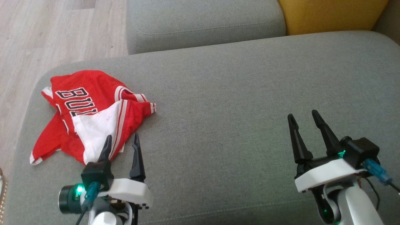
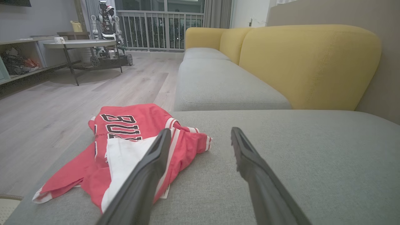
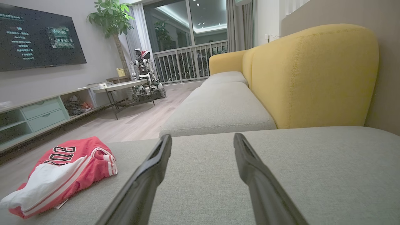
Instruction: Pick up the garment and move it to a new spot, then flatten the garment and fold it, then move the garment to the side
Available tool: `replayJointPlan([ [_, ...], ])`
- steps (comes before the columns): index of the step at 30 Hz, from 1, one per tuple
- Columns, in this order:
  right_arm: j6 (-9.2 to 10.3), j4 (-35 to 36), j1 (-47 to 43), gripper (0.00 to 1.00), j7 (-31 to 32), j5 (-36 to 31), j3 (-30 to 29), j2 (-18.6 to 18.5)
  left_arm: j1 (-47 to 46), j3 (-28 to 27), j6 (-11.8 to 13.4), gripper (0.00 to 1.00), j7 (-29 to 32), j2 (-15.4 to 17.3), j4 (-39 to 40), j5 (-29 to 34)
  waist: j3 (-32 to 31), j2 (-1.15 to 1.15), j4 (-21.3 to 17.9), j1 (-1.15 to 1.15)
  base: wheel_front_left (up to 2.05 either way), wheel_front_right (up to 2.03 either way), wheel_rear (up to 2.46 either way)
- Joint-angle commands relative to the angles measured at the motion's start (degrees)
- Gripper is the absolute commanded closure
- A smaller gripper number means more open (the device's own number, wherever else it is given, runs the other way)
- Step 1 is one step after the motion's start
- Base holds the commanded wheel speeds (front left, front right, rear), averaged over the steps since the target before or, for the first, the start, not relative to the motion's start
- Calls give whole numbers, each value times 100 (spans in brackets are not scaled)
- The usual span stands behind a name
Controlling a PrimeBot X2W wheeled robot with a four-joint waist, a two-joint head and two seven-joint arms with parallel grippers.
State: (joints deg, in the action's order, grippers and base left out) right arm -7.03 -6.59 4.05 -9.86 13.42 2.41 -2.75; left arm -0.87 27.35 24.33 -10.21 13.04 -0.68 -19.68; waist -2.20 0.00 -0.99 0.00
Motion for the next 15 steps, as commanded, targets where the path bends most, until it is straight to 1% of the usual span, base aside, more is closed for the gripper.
replayJointPlan([
  [1, -37, 212, 209, 0, -114, -215, 129, -2, -359, -106, 114, 0, -82, 106, 276, 167, -6, 0, 1, 0, 0, 0, 0],
  [3, -38, 171, 211, 0, -147, -297, 129, -2, -326, -108, 122, 0, -116, 73, 320, 167, -15, 0, 2, 0, 0, 0, 0],
  [8, -40, 157, 249, 0, -232, -423, 155, -4, -233, -143, -46, 0, -199, -5, 294, 241, -41, 0, 13, 0, 0, 0, 0],
  [9, -40, 157, 249, 0, -232, -423, 155, -4, -233, -143, -46, 0, -199, -5, 294, 241, -41, 0, 13, 0, 0, 0, 0],
  [10, -40, 113, 240, 0, -265, -334, 158, -5, -151, -232, -204, 0, -232, -120, 247, 136, -53, 0, 17, 0, 0, 0, 0],
  [13, -42, -70, 218, 0, -316, 228, 190, -6, -43, -464, -525, 0, -283, -309, 217, 46, -75, 0, 17, 0, 0, 0, 0],
  [15, -42, -156, 250, 0, -350, 295, 231, -7, 35, -649, -722, 0, -316, -446, 194, 66, -85, 0, 12, 0, 0, 0, 0],
])
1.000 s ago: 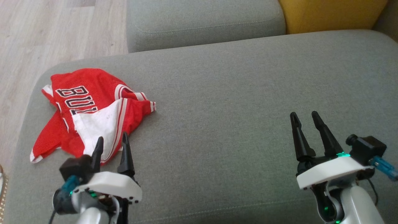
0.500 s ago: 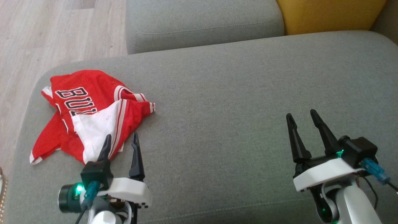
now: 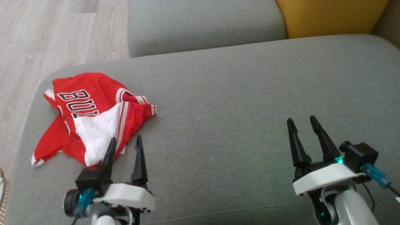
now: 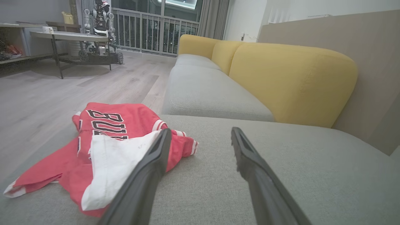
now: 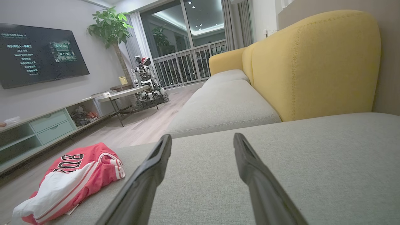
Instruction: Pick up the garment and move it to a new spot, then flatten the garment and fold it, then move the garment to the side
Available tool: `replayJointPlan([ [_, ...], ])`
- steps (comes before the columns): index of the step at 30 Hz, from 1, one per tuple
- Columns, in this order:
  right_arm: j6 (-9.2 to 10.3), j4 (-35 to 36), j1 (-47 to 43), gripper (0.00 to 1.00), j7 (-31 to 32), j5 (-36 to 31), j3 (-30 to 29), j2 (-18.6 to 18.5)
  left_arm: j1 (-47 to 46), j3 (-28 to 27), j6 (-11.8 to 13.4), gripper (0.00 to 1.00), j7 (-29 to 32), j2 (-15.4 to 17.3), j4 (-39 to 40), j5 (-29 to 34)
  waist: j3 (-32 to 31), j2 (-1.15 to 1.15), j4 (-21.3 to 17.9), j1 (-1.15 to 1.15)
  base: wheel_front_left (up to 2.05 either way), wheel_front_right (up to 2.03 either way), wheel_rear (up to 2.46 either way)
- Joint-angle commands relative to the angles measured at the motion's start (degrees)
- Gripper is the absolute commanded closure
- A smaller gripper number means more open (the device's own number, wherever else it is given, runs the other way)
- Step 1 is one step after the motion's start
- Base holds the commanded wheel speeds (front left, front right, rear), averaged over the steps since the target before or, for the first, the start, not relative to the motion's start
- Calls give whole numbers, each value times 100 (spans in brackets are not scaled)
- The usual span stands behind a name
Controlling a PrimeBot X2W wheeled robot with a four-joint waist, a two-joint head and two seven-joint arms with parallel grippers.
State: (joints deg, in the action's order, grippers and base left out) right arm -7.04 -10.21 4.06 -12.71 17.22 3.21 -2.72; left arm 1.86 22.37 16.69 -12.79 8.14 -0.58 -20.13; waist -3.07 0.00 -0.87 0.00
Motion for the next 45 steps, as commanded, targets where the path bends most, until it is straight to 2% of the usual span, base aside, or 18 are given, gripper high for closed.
replayJointPlan([
  [1, -42, 173, 263, 0, -82, -53, 154, -11, -201, -250, -50, 0, -75, -27, 172, 139, -3, 0, -2, 0, 0, 0, 0],
  [7, -44, 96, 341, 0, -184, -393, 179, -15, -66, -638, -431, 0, -175, -282, -13, 678, -22, 0, -20, 0, 0, 0, 0],
  [10, -45, 93, 364, 0, -229, -577, 211, -16, -29, -743, -521, 0, -220, -365, -111, 962, -31, 0, -28, 0, 0, 0, 0],
  [17, -45, 79, 371, 0, -229, -476, 183, -16, -13, -942, -696, 0, -220, -478, -331, 1119, -27, 0, -39, 0, 0, 0, 0],
  [28, -45, 60, 379, 0, -229, -503, 205, -16, -16, -1049, -741, 0, -221, -521, -478, 1208, -5, 0, -58, 0, 0, 0, 0],
  [33, -45, 58, 392, 0, -229, -492, 209, -16, -10, -1084, -579, 0, -221, -524, -474, 1153, 19, 0, -70, 0, 0, 0, 0],
  [45, -45, 159, 418, 0, -229, -468, 212, -16, -158, -1010, -498, 0, -221, -525, -549, 1074, 310, 0, 54, 0, 0, 0, 0],
])
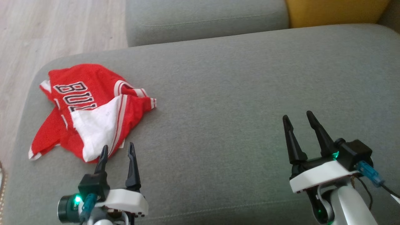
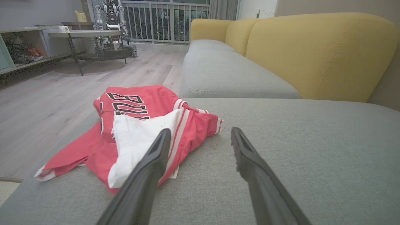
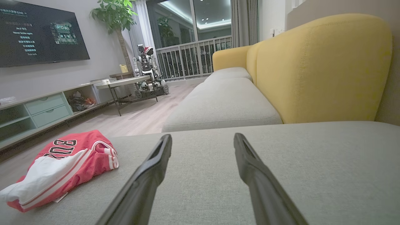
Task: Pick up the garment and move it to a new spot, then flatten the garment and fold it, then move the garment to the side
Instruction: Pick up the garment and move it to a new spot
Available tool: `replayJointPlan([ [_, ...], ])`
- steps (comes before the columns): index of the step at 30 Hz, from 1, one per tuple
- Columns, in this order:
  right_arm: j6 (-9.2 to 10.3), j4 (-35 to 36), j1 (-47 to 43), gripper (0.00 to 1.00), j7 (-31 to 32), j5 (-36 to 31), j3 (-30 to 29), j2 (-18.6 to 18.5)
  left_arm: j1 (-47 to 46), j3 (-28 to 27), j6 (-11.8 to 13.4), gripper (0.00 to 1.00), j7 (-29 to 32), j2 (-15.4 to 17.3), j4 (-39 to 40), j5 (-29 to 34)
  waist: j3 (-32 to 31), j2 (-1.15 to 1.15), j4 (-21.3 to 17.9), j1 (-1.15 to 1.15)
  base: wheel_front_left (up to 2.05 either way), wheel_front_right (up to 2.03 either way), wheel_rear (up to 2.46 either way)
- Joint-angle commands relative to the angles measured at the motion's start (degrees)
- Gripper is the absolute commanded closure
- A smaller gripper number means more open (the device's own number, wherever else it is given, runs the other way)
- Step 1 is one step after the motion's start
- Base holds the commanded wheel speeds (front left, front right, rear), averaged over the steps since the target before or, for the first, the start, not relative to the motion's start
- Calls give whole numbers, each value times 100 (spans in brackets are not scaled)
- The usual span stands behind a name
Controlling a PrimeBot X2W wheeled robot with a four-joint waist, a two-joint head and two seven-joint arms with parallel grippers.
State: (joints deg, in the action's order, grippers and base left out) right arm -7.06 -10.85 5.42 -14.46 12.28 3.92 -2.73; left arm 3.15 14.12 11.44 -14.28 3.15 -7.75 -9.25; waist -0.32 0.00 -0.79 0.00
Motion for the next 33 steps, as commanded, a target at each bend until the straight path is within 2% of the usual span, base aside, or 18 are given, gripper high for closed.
replayJointPlan([
  [1, -43, 235, 274, 0, -54, 48, 166, -15, -307, -171, 41, 0, -72, -26, 169, -15, 55, 0, 93, 0, 0, 0, 0],
  [5, -43, 317, 230, 0, -54, 70, 236, -15, -365, -60, 103, 0, -72, -26, 221, -15, 167, 0, 399, 0, 0, 0, 0],
  [11, -43, 375, 147, 0, -54, 122, 262, -15, -383, 7, 179, 0, -72, -27, 317, -17, 203, 0, 1105, 0, 0, 0, 0],
  [21, -43, 400, 5, 0, -54, 282, 381, -15, -184, -151, 34, 0, -72, -27, 398, 35, 87, 0, 2014, 0, 0, 0, 0],
  [27, -43, 404, -94, 0, -54, 340, 394, -15, -98, -206, -7, 0, -72, -27, 397, -20, -8, 0, 2183, 0, 0, 0, 0],
  [33, -43, 427, -49, 0, -54, 352, 385, -15, -121, -467, -52, 0, -72, -27, 454, -84, 102, 0, 2091, 0, 0, 0, 0],
])
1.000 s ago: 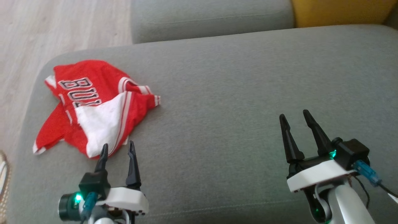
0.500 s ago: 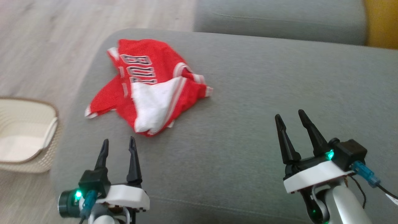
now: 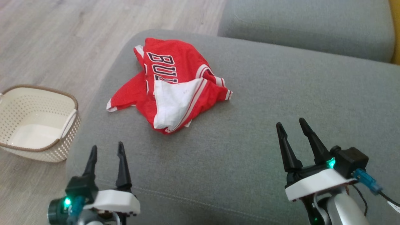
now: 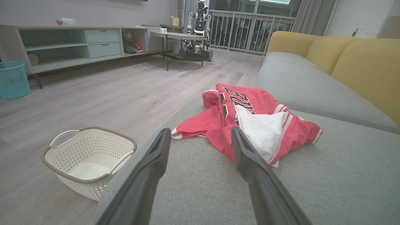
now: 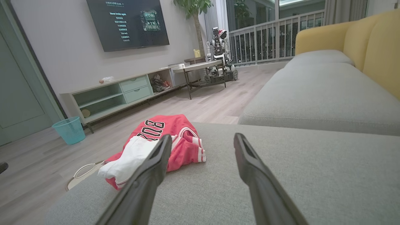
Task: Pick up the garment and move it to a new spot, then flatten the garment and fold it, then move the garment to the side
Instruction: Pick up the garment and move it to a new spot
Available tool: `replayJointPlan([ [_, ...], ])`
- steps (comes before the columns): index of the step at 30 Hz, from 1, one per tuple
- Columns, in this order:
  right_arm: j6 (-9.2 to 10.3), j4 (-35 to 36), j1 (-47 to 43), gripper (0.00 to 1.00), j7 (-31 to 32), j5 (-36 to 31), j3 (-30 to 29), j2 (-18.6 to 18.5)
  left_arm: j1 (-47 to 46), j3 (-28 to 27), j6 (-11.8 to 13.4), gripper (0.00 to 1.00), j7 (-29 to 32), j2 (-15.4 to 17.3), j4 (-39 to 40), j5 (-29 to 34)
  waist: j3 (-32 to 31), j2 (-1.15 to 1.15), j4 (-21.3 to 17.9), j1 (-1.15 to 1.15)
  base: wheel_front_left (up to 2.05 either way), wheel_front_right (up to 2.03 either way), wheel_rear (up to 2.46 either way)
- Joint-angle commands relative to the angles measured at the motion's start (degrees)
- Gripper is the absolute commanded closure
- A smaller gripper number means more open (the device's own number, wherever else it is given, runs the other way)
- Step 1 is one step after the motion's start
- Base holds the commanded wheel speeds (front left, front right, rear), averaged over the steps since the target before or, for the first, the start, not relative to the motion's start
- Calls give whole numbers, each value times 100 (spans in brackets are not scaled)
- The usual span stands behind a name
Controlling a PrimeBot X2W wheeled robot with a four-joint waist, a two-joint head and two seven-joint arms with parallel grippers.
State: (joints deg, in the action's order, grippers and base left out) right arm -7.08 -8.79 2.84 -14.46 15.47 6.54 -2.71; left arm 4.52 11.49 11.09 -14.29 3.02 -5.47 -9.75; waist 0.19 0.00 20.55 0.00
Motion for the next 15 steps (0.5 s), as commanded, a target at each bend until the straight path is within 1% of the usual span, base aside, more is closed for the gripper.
replayJointPlan([
  [1, -41, 240, 225, 0, -54, 20, 110, -17, -293, -254, -37, 0, -71, -14, 243, -41, 100, 0, -71, 0, 0, 0, 0],
  [3, -41, 280, 256, 0, -54, -27, 77, -17, -377, -333, -129, 0, -71, -14, 264, -84, 222, 0, -143, 0, 0, 0, 0],
  [4, -41, 280, 256, 0, -54, -27, 77, -17, -377, -333, -129, 0, -71, -14, 264, -84, 222, 0, -143, 0, 0, 0, 0],
  [6, -41, 302, 283, 0, -54, -84, 41, -17, -481, -412, -283, 0, -71, -14, 181, -302, 346, 0, -228, 0, 0, 0, 0],
  [7, -41, 338, 323, 0, -54, -148, 17, -17, -675, -496, -434, 0, -71, 35, 107, -332, 495, 0, -324, 0, 0, 0, 0],
  [8, -41, 367, 356, 0, -54, -192, 4, -17, -799, -518, -527, 0, -71, 75, 58, -355, 578, 0, -371, 0, 0, 0, 0],
  [11, -41, 471, 457, 0, -54, -315, -45, -17, -1257, -596, -707, 0, -49, 188, -38, -447, 833, 0, -517, 0, 0, 0, 0],
  [13, -41, 536, 526, 0, -50, -385, -70, -17, -1600, -627, -887, 0, 215, 327, -162, -582, 1006, 0, -618, 0, 0, 0, 0],
  [15, -41, 597, 588, 0, -34, -434, -101, -19, -1987, -752, -1083, 0, 598, 413, -337, -911, 1164, 0, -711, 0, 0, 0, 0],
])
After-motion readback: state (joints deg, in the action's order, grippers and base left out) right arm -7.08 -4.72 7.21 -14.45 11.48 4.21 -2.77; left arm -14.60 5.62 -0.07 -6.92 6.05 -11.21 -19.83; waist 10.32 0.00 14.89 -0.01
